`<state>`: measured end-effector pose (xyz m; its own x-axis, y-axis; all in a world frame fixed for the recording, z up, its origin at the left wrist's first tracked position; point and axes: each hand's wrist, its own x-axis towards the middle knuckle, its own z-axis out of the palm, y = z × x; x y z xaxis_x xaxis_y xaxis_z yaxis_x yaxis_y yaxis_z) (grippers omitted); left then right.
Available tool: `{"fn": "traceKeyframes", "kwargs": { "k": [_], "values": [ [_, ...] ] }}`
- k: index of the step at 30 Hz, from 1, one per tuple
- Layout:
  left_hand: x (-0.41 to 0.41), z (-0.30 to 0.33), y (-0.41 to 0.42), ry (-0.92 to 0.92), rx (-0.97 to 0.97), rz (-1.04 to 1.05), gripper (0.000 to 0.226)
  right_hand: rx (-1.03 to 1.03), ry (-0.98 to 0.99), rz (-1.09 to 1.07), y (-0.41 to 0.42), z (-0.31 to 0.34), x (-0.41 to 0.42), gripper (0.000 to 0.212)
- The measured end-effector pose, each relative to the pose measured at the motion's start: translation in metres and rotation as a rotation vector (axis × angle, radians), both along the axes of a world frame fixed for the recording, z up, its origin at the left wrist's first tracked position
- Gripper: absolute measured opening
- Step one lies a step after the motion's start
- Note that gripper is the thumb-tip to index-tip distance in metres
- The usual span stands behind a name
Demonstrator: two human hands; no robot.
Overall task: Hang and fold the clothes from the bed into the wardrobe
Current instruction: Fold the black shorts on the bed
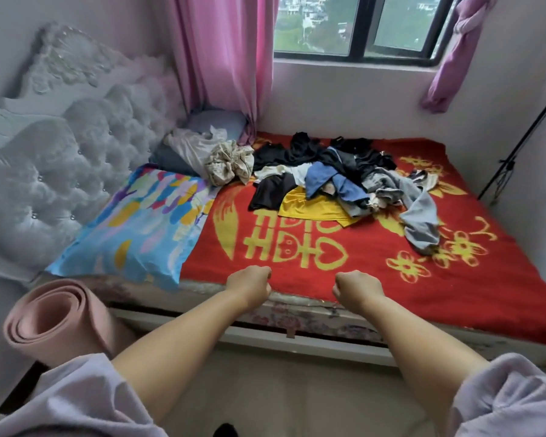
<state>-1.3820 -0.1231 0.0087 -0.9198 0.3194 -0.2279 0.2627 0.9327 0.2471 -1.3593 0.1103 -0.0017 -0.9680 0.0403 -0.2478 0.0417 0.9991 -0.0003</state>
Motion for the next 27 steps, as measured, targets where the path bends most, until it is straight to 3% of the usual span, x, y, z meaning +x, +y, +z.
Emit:
{"fn": "traceKeyframes", "kwargs": {
  "k": [11, 20, 27],
  "values": [
    [-0.211, -0.009, -0.01, -0.036, -0.053, -0.1, 0.035, -0.058, -0.019, -0.14, -0.003, -0.016, -0.164, 0.03],
    [-0.298, -0.057, 0.038, -0.172, -0.089, -0.146, 0.032, -0.064, -0.129, -0.244, 0.045, -0.067, -0.244, 0.022],
    [-0.409, -0.089, 0.095, -0.251, -0.019, -0.001, 0.035, -0.047, -0.211, -0.2, 0.114, -0.105, -0.357, 0.029]
  ]
}}
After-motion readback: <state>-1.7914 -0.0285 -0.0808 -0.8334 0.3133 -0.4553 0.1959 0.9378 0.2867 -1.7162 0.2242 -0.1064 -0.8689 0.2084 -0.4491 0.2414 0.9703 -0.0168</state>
